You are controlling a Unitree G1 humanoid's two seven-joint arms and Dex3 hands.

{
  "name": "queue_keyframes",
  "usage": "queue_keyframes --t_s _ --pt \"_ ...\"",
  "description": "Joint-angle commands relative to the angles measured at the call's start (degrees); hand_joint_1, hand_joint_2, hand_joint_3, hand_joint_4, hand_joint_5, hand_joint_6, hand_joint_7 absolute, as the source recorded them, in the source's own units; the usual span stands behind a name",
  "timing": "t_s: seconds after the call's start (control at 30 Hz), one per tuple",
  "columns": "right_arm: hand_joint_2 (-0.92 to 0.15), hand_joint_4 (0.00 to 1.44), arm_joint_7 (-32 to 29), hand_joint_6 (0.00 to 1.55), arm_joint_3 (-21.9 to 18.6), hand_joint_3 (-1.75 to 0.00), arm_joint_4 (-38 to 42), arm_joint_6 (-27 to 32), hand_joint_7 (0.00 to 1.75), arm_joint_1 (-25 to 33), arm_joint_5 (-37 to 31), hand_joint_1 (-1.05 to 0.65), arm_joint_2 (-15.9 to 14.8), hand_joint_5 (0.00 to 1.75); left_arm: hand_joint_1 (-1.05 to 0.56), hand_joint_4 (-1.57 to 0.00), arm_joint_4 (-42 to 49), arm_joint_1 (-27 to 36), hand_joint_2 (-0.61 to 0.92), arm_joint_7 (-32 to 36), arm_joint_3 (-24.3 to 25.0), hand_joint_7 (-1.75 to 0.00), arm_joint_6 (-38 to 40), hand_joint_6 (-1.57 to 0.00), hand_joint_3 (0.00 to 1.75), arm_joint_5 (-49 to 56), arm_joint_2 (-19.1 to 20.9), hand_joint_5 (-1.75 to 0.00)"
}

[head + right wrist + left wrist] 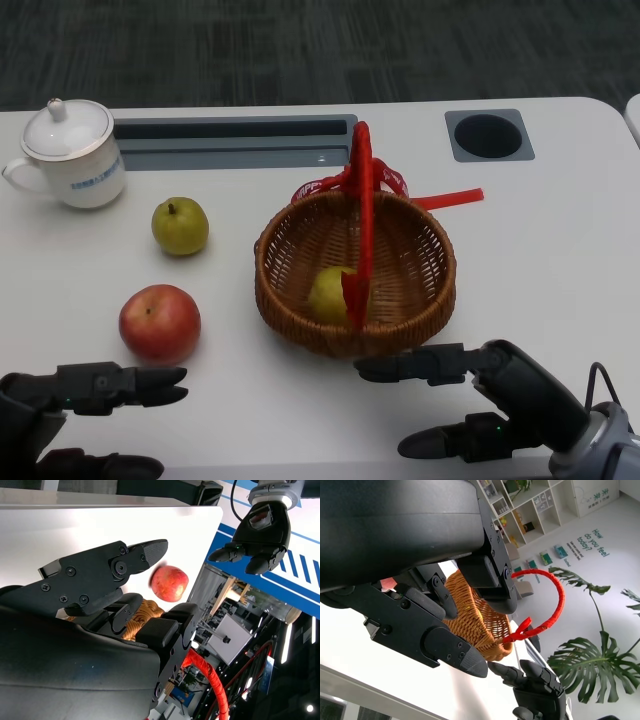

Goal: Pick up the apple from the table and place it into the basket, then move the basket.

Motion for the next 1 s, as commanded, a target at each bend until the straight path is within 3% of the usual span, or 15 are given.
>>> queue_keyframes --t_s 0.03,0.67,0.77,0.87,0.93,1.0 --pt "-0.82 0.78 -0.4 0.72 -0.6 0.0 0.3 -0.5 0.0 -0.9 0.6 -0.33 -0.7 0.0 -0.36 -0.95 -0.7 0.3 0.78 -0.6 0.8 0.0 0.3 -0.87 0.0 -0.8 0.5 0.0" --pt "-0.82 0.78 -0.9 0.72 -0.4 0.0 0.3 -0.8 0.0 -0.9 -0.2 -0.35 -1.0 0.0 -0.37 -0.94 -0.8 0.3 0.77 -0.3 2.0 0.0 -1.0 -0.86 0.0 0.3 -0.3 0.0" --pt "-0.82 0.78 -0.9 0.72 -0.4 0.0 0.3 -0.8 0.0 -0.8 -0.2 -0.35 -1.0 0.0 -0.48 -0.75 -0.1 -0.1 0.77 4.0 4.3 0.0 -5.6 -0.71 0.0 7.3 -0.8 0.0" --pt "-0.82 0.78 -0.7 0.72 -0.3 0.0 0.1 -0.6 0.0 -0.8 0.1 -0.35 -1.0 0.0 -0.67 -0.36 -0.9 -0.4 0.8 11.0 8.1 0.0 -8.8 -0.41 0.01 19.8 -1.1 0.0" --pt "-0.82 0.78 -0.6 0.72 -0.3 0.0 0.2 -0.7 0.0 -0.9 0.2 -0.35 -1.0 0.0 -0.78 -0.15 -1.8 -0.7 0.82 16.1 9.9 0.0 -8.6 -0.23 0.01 28.2 -1.3 0.0" --pt "-0.82 0.79 -0.5 0.72 -0.3 0.0 0.4 -0.9 0.0 -1.0 0.2 -0.35 -0.9 0.0 -0.84 -0.04 -1.2 -1.6 0.83 20.5 10.1 0.0 -7.3 -0.11 0.01 34.3 -0.9 0.0"
